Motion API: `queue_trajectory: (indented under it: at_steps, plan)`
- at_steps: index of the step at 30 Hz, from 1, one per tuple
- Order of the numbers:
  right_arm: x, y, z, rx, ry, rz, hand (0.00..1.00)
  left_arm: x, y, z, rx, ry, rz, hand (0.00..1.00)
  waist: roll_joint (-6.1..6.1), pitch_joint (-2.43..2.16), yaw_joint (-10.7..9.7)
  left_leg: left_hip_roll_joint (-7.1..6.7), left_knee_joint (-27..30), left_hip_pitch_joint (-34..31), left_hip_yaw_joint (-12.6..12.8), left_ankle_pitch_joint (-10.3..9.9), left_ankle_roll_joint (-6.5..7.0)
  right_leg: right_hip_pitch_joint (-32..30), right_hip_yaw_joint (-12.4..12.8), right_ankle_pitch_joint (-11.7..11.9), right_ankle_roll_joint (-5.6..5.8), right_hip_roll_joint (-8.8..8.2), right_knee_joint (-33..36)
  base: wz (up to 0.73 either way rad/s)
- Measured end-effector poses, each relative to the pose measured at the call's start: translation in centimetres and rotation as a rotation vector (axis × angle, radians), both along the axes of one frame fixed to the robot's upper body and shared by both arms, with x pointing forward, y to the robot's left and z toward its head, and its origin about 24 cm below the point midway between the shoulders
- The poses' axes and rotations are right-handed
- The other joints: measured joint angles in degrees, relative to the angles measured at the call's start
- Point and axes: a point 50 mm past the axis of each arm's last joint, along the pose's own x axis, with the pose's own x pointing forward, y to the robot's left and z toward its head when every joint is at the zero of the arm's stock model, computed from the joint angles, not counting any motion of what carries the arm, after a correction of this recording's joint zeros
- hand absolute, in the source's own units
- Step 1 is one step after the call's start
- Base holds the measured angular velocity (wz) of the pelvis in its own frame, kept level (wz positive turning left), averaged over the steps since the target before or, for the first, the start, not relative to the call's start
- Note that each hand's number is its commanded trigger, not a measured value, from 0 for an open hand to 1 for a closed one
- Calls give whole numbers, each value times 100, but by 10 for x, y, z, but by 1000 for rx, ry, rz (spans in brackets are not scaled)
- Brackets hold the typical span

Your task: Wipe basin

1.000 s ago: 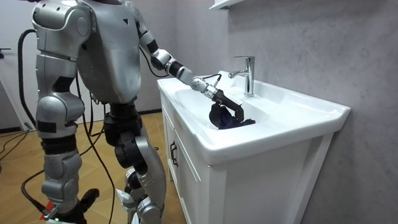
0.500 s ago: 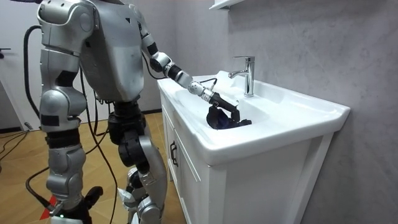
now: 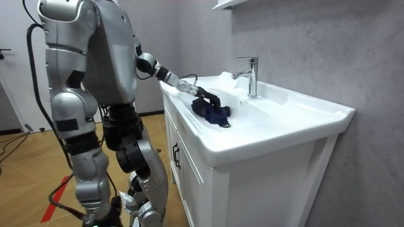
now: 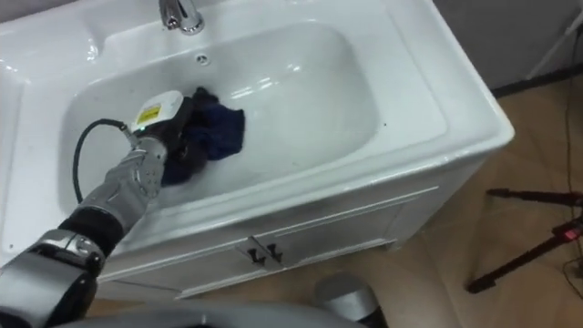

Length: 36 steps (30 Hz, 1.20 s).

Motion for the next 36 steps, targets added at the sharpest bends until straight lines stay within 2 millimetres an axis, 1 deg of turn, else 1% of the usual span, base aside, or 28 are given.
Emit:
queue_trajectory:
  at_steps: [1, 2, 4, 5, 7, 8, 10, 11, 12, 13, 14, 16, 18, 20, 21, 23, 25, 28, 29, 31, 33, 35, 36]
  plan:
    - [2, 0, 0, -2, -4, 9, 0, -1, 4, 1, 22, -6, -1, 100, 28, -19, 70, 2, 60, -31, -56, 6, -5, 29, -96, 25, -11, -14, -52, 30]
    - [5, 0, 0, -5, -4, 23, 0, 0, 6, 1, 28, -9, 3, 100, 39, -18, 133, -5, 98, -45, -151, 6, -5, 108, -164, 25, -12, -21, -76, 36]
    - [6, 0, 0, -9, 6, 48, 0, -2, 8, 1, 25, -13, 13, 100, 44, -16, 185, -17, 146, -46, -286, 7, -6, 196, -301, 23, -13, -44, -144, 39]
    - [12, 0, 0, -13, -8, 54, 0, -3, 9, 1, 18, -18, 20, 100, 56, -17, 251, -14, 165, -52, -333, 7, -6, 244, -388, 24, -22, -55, -196, 31]
    - [17, 0, 0, -17, -18, 58, 0, -1, 8, 5, 10, -40, 18, 100, 63, -19, 319, -20, 178, -97, -426, 12, -14, 284, -478, 31, -32, -62, -236, 26]
    - [23, -1, 0, -22, -32, 65, 0, -2, 8, 5, 15, -46, 10, 100, 63, -19, 372, -32, 168, -104, -497, 25, -26, 323, -532, 31, -35, -68, -254, 24]
    - [26, -1, 1, -32, -41, 75, 0, -5, 6, 6, 21, -60, -8, 100, 76, -27, 519, -35, 150, -89, -575, 46, -52, 382, -551, 51, -59, -51, -334, 10]
    - [26, -2, 1, -43, -45, 70, 0, -7, 4, 7, 20, -74, -15, 100, 90, -35, 635, -24, 147, -85, -586, 52, -61, 399, -566, 61, -76, -40, -374, 5]
    - [27, -3, 1, -50, -48, 66, 0, -8, 4, 7, 18, -83, -16, 100, 100, -42, 689, -17, 143, -85, -589, 57, -71, 422, -589, 72, -89, -37, -417, 6]
    - [27, -3, 1, -64, -50, 65, 0, -11, 3, 8, 13, -101, -18, 100, 103, -47, 793, -15, 134, -86, -621, 66, -85, 439, -647, 79, -100, -37, -434, 14]
    - [29, -5, 2, -80, -55, 55, 0, -12, 2, 9, 7, -119, -20, 100, 109, -51, 851, -17, 111, -85, -674, 77, -104, 450, -719, 83, -111, -37, -449, 18]
    - [31, -7, 3, -104, -60, 53, 0, -16, 0, 12, 0, -144, -23, 100, 114, -59, 941, -17, 91, -85, -752, 105, -136, 459, -800, 100, -140, -26, -537, 22]
    - [33, -8, 3, -123, -55, 68, 0, -21, 0, 11, -5, -162, -18, 100, 114, -63, 950, -19, 14, -71, -816, 138, -174, 501, -898, 107, -162, -22, -618, 20]
    - [36, -8, 3, -132, -64, 74, 0, -30, 0, 10, -11, -179, -15, 100, 109, -71, 1053, -17, -108, 57, -875, 170, -217, 633, -945, 131, -204, 5, -763, 4]
    - [34, -8, 3, -135, -56, 70, 0, -34, 0, 9, -13, -184, -12, 100, 109, -75, 1104, -14, -129, 116, -895, 178, -224, 716, -975, 137, -216, 12, -831, 0]
    - [33, -8, 3, -137, -51, 70, 0, -38, 0, 8, -16, -189, -9, 100, 109, -96, 1135, -8, -163, 166, -903, 180, -226, 759, -1053, 140, -221, 17, -827, -2]
    - [33, -8, 3, -147, -50, 77, 0, -41, 0, 7, -16, -185, -8, 100, 113, -98, 1240, 4, -195, 217, -905, 180, -227, 772, -1077, 143, -227, 22, -821, -21]
    - [33, -8, 3, -165, -53, 91, 0, -41, 0, 7, -18, -182, -10, 100, 108, -98, 1224, 12, -276, 293, -899, 183, -231, 824, -1312, 144, -227, 1, -813, -5]
    - [32, -8, 3, -167, -58, 84, 0, -40, 0, 7, -17, -180, -11, 100, 90, -91, 1221, 12, -375, 331, -897, 201, -262, 865, -1354, 144, -227, -1, -805, 0]
    - [33, -8, 3, -170, -77, 72, 0, -38, 0, 8, -17, -177, -14, 100, 52, -81, 1208, 12, -496, 410, -866, 223, -299, 875, -1345, 143, -227, -1, -805, 0]
    - [34, -7, 2, -169, -95, 63, 0, -35, 0, 9, -14, -175, -15, 100, -2, -55, 1186, 9, -491, 429, -852, 226, -303, 866, -1309, 143, -227, -4, -804, -2]
    - [34, -6, 2, -165, -105, 49, 0, -29, 0, 8, -5, -158, -20, 100, -63, -43, 1076, 3, -439, 395, -819, 225, -302, 802, -1231, 144, -227, -10, -796, -9]
    - [34, -6, 2, -165, -107, 52, 0, -28, 0, 7, -1, -151, -24, 100, -70, -38, 1053, 5, -429, 397, -780, 225, -301, 793, -1192, 144, -227, -10, -793, -20]
